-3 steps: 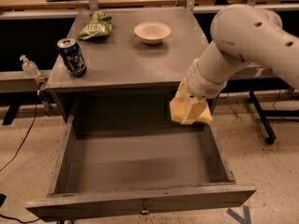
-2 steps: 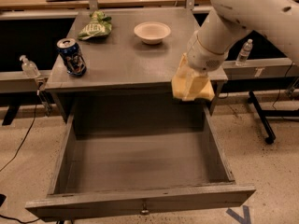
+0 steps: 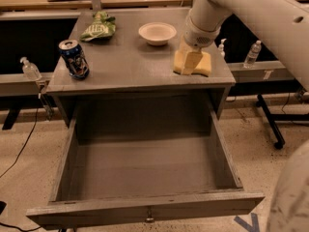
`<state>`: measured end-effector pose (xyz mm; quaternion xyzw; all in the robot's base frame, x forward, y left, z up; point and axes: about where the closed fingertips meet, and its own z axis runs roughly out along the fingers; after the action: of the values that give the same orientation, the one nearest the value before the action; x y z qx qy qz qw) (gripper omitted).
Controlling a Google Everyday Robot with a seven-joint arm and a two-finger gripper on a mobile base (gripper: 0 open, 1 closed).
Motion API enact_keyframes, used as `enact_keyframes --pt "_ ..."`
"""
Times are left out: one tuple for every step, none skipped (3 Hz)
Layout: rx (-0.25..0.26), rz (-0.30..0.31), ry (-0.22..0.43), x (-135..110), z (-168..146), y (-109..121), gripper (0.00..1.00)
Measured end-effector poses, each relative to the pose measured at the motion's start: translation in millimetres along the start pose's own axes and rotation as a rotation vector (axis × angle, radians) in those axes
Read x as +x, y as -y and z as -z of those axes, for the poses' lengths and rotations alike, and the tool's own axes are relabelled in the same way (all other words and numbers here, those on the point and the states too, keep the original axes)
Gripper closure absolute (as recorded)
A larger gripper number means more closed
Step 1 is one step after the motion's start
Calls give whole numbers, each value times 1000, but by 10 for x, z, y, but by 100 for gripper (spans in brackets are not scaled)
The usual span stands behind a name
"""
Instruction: Pick sponge from top drawer and place on counter
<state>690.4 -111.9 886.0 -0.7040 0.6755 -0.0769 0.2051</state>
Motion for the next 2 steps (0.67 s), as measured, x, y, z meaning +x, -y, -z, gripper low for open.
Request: enact_keyframes --pt "52 -58 53 -76 -160 319 82" --pt "58 -65 61 -89 -193 365 60"
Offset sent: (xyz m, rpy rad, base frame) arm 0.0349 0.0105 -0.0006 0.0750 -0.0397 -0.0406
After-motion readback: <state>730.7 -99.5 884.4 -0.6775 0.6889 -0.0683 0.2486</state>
